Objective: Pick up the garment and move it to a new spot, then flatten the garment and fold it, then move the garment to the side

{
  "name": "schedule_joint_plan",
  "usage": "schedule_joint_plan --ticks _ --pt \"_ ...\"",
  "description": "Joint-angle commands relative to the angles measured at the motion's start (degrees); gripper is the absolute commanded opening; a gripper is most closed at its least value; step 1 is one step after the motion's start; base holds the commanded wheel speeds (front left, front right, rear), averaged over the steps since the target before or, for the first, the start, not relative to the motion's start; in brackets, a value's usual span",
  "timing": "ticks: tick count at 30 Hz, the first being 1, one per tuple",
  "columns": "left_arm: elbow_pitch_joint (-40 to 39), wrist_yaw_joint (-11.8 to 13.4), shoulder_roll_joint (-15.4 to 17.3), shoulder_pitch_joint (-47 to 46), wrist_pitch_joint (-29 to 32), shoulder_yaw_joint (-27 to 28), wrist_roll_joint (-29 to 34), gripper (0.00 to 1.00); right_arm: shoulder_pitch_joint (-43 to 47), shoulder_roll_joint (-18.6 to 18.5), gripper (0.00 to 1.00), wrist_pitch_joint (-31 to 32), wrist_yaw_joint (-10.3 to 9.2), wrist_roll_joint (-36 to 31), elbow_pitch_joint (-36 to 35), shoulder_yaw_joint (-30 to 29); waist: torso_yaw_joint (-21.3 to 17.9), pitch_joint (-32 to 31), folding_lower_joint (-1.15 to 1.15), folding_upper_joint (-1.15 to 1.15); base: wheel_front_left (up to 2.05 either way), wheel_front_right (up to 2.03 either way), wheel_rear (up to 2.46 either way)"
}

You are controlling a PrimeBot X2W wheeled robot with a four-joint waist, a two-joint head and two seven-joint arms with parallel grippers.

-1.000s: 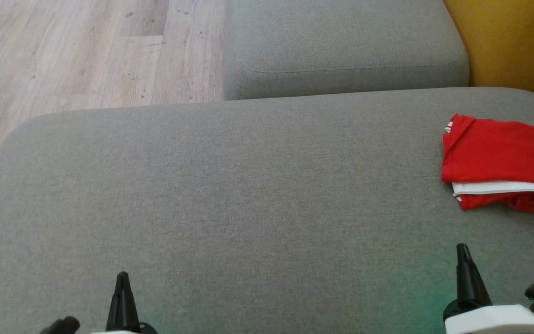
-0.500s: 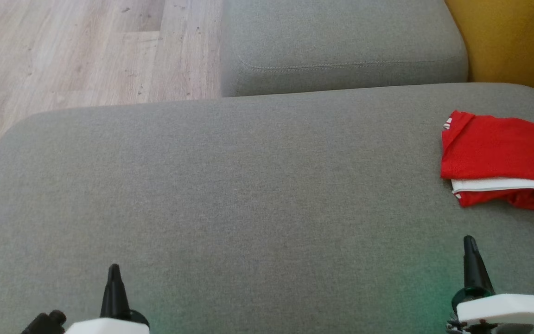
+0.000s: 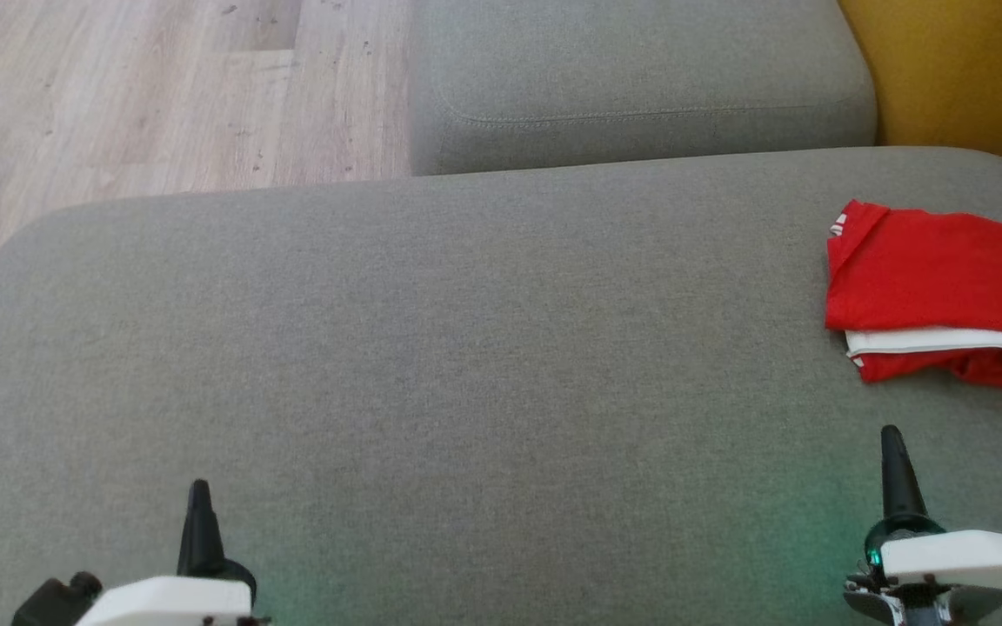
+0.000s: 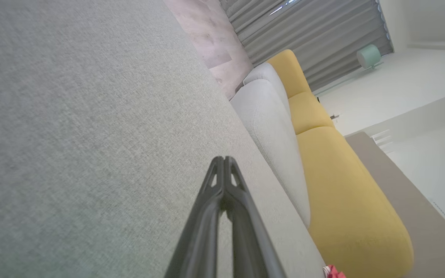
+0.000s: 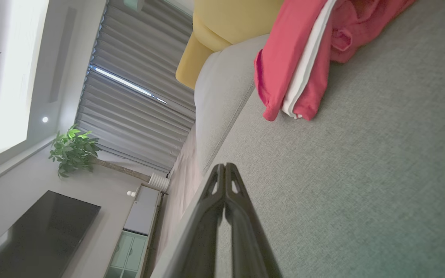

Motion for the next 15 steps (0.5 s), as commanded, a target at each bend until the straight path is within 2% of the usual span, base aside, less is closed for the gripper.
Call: schedule_joint_plan --ticks 1,15 --pt "-1.2 -0.8 0.7 -3.7 0.6 2.3 -2.4 0.0 -3.6 -1.2 0.0 0.6 0.27 2.5 -1.5 0.3 -0.1 0.1 0.0 0.0 0.0 0.0 0.0" --pt "0.0 -2.2 0.7 -6.1 2.8 4.3 -11.1 0.0 -6.0 -1.2 0.0 2.8 0.31 11.5 -0.6 -0.9 -0.4 0.7 0.0 0.0 0.0 0.0 0.0"
